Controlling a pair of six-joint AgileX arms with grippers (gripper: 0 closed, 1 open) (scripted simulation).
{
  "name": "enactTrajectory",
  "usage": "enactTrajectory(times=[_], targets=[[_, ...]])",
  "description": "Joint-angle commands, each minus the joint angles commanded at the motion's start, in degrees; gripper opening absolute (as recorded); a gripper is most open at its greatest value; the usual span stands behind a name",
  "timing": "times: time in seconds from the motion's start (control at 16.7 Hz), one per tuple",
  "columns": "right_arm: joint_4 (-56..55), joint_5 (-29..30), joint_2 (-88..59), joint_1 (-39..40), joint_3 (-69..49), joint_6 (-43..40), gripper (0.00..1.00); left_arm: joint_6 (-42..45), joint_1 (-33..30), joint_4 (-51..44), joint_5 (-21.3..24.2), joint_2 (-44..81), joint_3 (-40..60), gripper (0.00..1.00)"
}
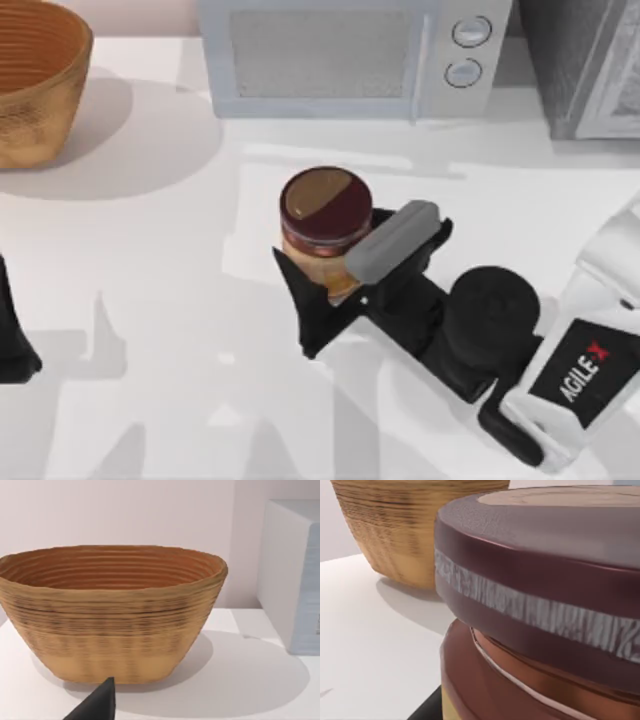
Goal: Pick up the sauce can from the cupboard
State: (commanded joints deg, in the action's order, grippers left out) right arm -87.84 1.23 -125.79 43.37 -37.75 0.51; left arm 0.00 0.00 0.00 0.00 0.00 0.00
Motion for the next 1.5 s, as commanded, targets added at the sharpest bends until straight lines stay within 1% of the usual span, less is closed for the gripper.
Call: enactTrajectory(times=[0.24, 0.48, 1.26, 1.32, 1.5], targets=[[1.7, 0.0, -4.9, 0.1, -6.9, 0.2, 0.00, 0.0, 0.0, 0.0, 0.0, 0.0, 0.0, 1.00], [1.8, 0.0, -5.2, 0.1, -7.3, 0.2, 0.00, 0.0, 0.0, 0.0, 0.0, 0.0, 0.0, 1.00], [1.8, 0.0, -5.2, 0.1, -7.3, 0.2, 0.98, 0.0, 0.0, 0.0, 0.0, 0.0, 0.0, 1.00], [1.8, 0.0, -5.2, 0.1, -7.3, 0.2, 1.00, 0.0, 0.0, 0.0, 0.0, 0.0, 0.0, 1.00], [1.8, 0.0, -5.2, 0.1, -7.3, 0.2, 1.00, 0.0, 0.0, 0.0, 0.0, 0.0, 0.0, 1.00]])
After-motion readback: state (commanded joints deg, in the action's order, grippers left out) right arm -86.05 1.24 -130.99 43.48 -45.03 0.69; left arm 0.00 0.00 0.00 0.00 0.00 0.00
